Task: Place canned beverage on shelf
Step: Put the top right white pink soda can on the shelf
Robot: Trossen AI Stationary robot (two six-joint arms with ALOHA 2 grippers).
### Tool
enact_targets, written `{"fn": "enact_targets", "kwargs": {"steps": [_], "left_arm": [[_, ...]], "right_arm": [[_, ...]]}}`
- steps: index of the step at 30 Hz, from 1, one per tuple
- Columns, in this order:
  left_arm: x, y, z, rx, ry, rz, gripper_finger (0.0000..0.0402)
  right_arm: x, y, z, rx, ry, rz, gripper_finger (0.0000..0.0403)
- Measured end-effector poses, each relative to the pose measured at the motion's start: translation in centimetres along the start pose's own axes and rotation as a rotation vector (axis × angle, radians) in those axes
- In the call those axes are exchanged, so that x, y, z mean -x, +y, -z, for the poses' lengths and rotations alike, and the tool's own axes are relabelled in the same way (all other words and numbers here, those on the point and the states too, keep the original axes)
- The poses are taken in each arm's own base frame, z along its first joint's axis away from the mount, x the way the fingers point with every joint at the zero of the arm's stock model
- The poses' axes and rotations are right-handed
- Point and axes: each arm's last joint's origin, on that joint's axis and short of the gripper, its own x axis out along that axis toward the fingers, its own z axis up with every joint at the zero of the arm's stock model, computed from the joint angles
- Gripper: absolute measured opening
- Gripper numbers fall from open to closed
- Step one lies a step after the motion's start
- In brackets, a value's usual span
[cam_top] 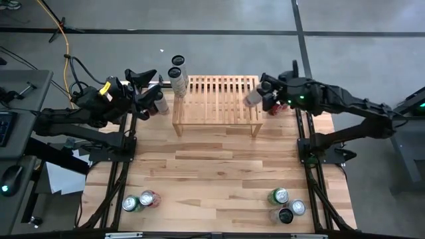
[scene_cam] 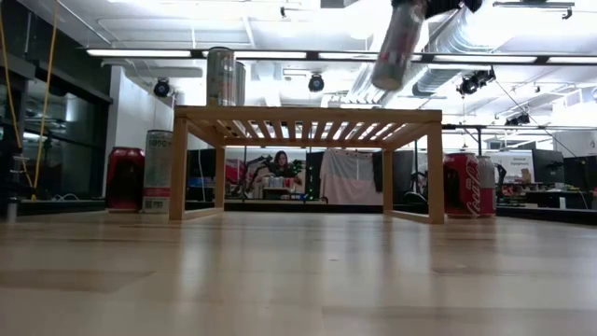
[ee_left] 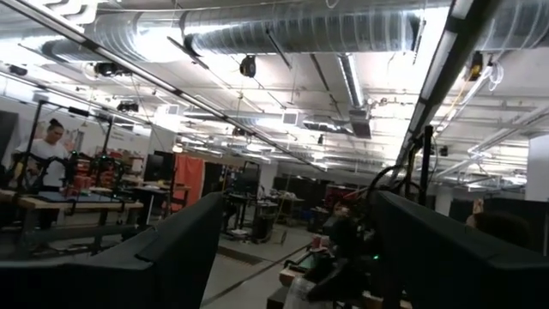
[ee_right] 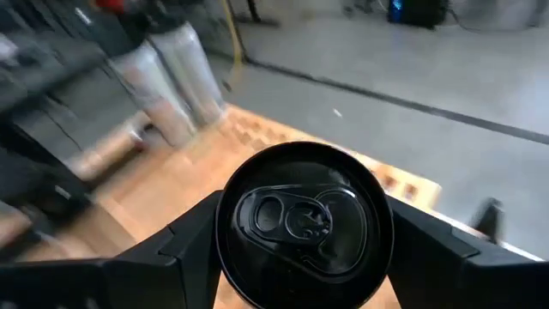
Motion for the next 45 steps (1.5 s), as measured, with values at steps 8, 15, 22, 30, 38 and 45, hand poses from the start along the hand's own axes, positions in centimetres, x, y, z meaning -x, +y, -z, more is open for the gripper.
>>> {"fn": "enact_targets", "kwargs": {"steps": [8, 15, 22, 30, 38, 45], "left_arm": [[0.0, 0.0, 0.0, 0.019, 0.0, -0.005, 0.0296], [0.0, 0.0, 0.0, 0.017, 0.0, -0.005, 0.0296], [0.0, 0.0, 0.0, 0.016, 0.0, -0.005, 0.0296], [0.0, 0.0, 0.0, 0.016, 0.0, -0.004, 0.0296], [0.0, 0.0, 0.0, 0.016, 0.001, -0.004, 0.0296], [0.0, 0.0, 0.0, 0.016, 0.001, -0.004, 0.0296]], "right_arm": [[-3.5, 4.6, -3.6, 0.059, -0.051, -0.115, 0.0243], [-10.1, 10.6, -6.9, 0.201, 0.017, -0.234, 0.0243], [-16.5, 13.5, -6.6, 0.282, 0.145, -0.199, 0.0243], [-19.3, 12.9, -4.4, 0.239, 0.225, -0.179, 0.0243], [-19.7, 12.7, -4.6, 0.23, 0.194, -0.155, 0.0243], [-21.1, 12.8, -3.8, 0.253, 0.216, -0.147, 0.025]]}}
